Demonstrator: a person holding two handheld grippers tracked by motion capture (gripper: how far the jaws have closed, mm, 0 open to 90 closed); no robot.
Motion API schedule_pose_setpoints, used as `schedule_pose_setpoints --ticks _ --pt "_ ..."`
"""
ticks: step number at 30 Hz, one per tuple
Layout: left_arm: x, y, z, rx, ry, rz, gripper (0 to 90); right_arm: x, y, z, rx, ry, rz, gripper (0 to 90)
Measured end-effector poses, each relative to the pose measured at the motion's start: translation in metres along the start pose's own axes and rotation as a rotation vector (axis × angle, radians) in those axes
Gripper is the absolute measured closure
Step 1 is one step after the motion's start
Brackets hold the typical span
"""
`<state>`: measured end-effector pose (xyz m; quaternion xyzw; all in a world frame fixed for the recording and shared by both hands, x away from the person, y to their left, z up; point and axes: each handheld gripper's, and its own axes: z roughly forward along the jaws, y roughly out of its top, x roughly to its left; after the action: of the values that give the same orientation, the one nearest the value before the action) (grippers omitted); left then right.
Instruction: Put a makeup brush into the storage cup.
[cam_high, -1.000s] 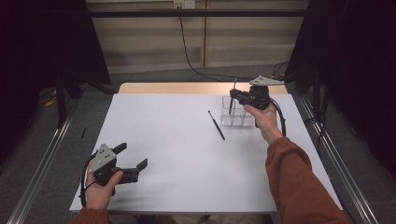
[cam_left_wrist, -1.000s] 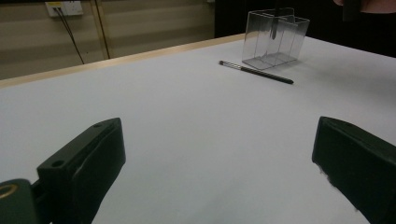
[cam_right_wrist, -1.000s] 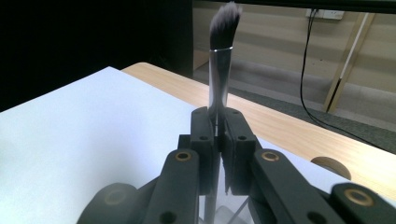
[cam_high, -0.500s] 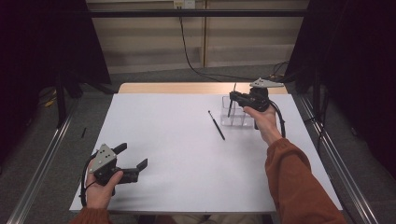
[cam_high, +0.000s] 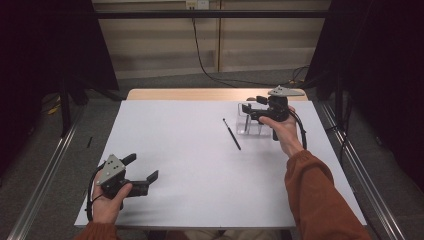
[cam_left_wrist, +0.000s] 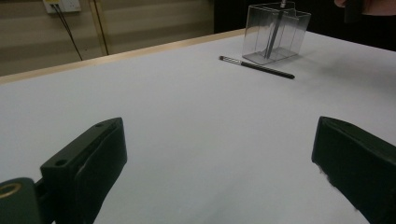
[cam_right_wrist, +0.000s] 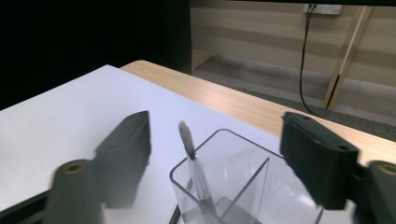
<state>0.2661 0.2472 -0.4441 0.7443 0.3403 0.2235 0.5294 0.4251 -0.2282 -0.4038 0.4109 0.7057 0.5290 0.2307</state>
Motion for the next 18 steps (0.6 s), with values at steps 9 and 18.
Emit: schedule_pose_setpoints --ticks 9,18 --pt "0.0 0.0 0.0 0.002 0.002 0.003 3.3 0.003 -0.008 -0.005 -0.008 0.005 0.009 8.6" --pt "-0.001 0.0 -0.001 -0.011 0.001 -0.006 3.3 0.005 -0.012 -0.014 -0.02 0.023 0.012 2.4"
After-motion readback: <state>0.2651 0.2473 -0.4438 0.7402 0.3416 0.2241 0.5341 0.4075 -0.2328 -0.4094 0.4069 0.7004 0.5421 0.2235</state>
